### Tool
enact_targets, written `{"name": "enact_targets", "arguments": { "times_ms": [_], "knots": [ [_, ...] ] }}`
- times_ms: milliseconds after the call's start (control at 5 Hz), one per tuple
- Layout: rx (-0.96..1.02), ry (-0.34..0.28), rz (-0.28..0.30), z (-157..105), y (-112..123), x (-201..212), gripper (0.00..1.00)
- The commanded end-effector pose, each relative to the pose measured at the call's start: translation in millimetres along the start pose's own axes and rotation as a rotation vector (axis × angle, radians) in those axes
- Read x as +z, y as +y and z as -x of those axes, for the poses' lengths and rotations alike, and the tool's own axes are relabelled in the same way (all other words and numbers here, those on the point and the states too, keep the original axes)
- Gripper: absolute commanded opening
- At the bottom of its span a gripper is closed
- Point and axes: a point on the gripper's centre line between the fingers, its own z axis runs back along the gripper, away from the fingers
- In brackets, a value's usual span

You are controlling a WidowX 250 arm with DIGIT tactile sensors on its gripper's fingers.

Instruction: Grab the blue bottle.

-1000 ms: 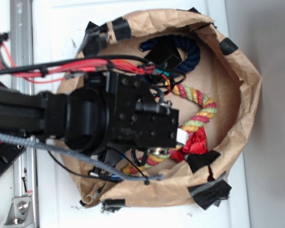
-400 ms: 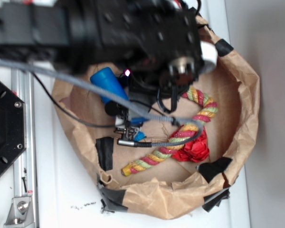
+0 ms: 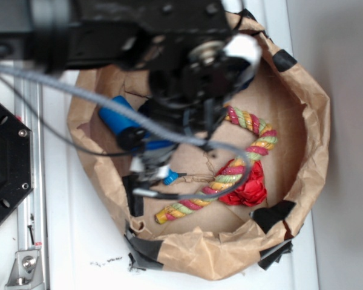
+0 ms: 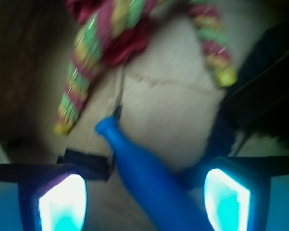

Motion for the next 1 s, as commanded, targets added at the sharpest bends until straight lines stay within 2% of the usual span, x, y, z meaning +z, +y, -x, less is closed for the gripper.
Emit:
{"name": "enact_targets", "arguments": {
  "times_ms": [0, 200, 400, 800],
  "knots": [
    [-0.200, 0.095, -0.149, 26.0, 0.8, -77.0, 1.00],
    [-0.232, 0.121, -0.201, 24.6, -7.8, -80.4, 1.00],
    [-0.119, 0.067, -0.292, 17.7, -3.6, -50.1, 0.00],
    [0.203, -0.211, -0.287, 8.8, 14.7, 54.5, 0.00]
  ]
}}
